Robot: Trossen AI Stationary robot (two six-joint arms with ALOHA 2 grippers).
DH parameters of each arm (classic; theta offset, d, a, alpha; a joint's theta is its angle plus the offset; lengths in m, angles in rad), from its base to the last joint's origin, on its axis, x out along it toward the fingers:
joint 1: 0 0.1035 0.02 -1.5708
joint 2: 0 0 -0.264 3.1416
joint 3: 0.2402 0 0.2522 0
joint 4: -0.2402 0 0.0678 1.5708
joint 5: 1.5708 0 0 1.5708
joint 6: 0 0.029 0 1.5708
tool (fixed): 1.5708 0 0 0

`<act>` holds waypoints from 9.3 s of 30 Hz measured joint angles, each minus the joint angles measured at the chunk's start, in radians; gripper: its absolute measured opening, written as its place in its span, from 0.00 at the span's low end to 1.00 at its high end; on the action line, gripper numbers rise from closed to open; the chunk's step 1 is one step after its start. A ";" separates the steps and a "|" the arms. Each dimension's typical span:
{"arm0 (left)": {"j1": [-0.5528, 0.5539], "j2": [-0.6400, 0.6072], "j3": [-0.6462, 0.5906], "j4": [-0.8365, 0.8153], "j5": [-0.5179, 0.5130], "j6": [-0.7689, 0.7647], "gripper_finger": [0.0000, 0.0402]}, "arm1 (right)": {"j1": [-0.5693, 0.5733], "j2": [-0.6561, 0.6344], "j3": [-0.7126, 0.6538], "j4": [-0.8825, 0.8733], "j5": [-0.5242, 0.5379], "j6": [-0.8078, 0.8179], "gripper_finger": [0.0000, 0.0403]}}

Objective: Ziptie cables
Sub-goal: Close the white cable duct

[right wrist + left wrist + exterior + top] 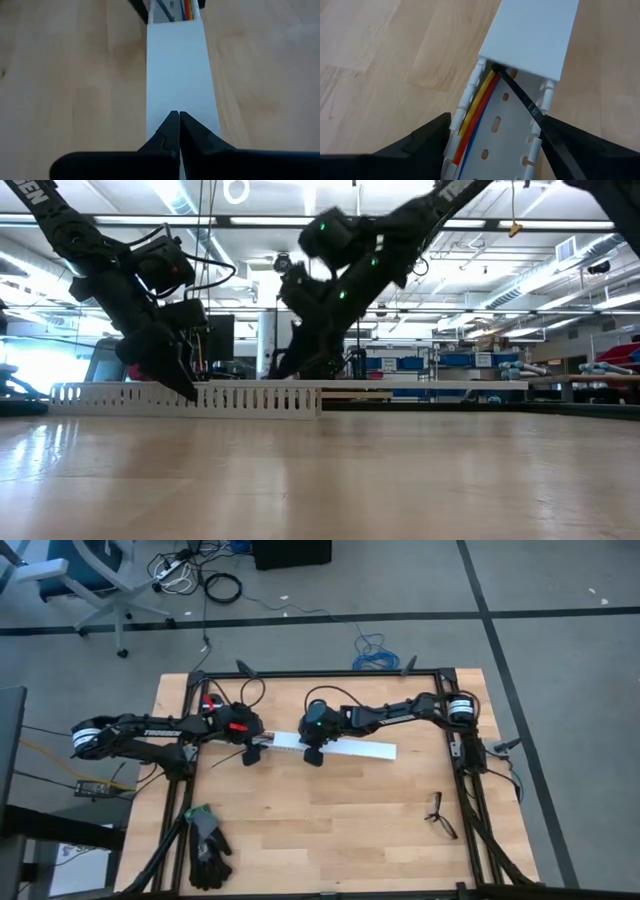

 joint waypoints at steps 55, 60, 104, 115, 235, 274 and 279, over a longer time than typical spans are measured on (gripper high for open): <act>0.000 0.000 0.002 0.024 -0.024 -0.012 0.54 | 0.036 0.059 0.292 -0.183 0.016 -0.201 0.00; 0.000 0.000 0.002 0.071 -0.023 -0.056 0.56 | 0.036 0.003 0.271 -0.270 0.109 -0.209 0.00; -0.066 0.347 0.482 0.071 0.014 0.099 0.75 | 0.077 -0.798 -0.616 -0.081 0.460 0.150 0.00; -0.064 0.092 0.232 0.096 -0.031 0.025 0.75 | 0.077 -0.547 -0.616 0.200 0.374 0.148 0.00; -0.055 0.241 0.147 0.189 -0.111 0.080 0.59 | -0.072 0.016 0.055 0.045 -0.040 -0.096 0.00; -0.053 0.243 0.146 0.226 -0.116 0.075 0.71 | -0.026 -0.081 0.060 -0.064 0.059 -0.142 0.00; -0.053 0.243 0.146 0.270 -0.092 0.076 0.73 | -0.046 -0.114 0.000 -0.071 0.067 -0.116 0.00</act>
